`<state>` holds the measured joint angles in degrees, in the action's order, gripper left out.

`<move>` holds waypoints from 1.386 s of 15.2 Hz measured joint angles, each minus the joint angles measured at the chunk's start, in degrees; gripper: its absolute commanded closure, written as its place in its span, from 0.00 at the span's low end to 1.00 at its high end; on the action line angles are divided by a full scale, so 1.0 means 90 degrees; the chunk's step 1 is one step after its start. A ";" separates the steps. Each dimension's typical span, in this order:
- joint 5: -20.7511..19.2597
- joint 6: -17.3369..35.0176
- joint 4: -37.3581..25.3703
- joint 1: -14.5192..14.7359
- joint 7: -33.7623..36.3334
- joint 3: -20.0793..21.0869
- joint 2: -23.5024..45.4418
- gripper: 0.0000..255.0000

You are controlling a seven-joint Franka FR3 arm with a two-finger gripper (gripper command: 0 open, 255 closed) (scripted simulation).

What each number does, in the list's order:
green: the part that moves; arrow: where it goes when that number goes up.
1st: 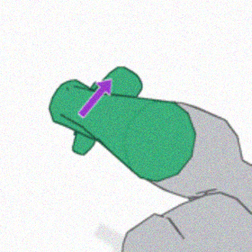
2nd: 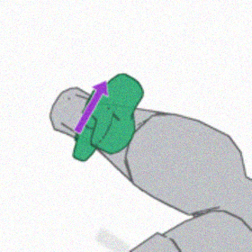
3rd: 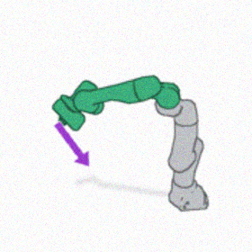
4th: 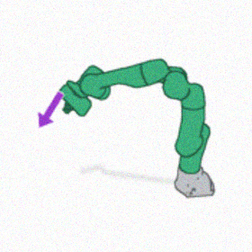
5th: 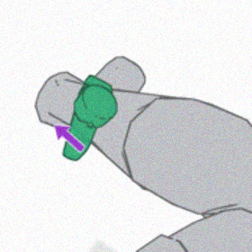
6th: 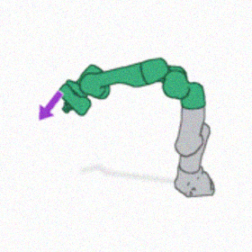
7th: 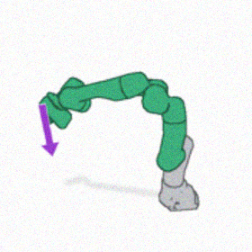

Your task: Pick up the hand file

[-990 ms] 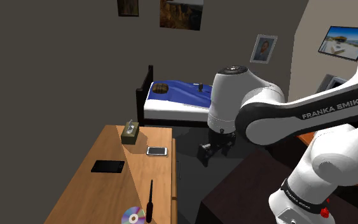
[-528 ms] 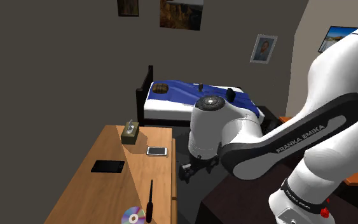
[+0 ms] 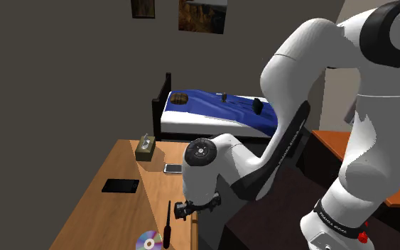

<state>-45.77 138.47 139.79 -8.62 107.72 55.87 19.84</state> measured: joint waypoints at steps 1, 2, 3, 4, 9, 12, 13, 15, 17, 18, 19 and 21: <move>-0.0368 -0.0105 -0.0238 0.0370 0.0378 -0.0332 0.0314 0.00; -0.0643 -0.0207 -0.0458 0.0669 0.0681 -0.0586 0.0575 0.00; -0.0932 -0.0317 -0.0739 0.0989 0.0973 -0.0869 0.0897 0.00; -0.1226 -0.0387 -0.1011 0.1260 0.1220 -0.1161 0.1223 0.00; -0.1907 -0.0885 -0.2398 0.2381 0.2077 -0.1972 0.2484 0.00; -0.2106 -0.1024 -0.2958 0.2731 0.2318 -0.2253 0.2968 0.00; -0.2144 -0.1038 -0.3065 0.2795 0.2348 -0.2301 0.3072 0.00; -0.2266 -0.0981 -0.3152 0.2867 0.2439 -0.2409 0.3235 0.00; -0.2369 -0.0933 -0.3240 0.2942 0.2520 -0.2497 0.3391 0.00; -0.2423 -0.0912 -0.3322 0.2992 0.2554 -0.2550 0.3500 0.00; -0.2456 -0.0896 -0.3350 0.3013 0.2576 -0.2578 0.3550 0.00; -0.2477 -0.0886 -0.3375 0.3027 0.2588 -0.2597 0.3586 1.00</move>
<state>-68.05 130.50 109.41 18.62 131.01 32.50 52.11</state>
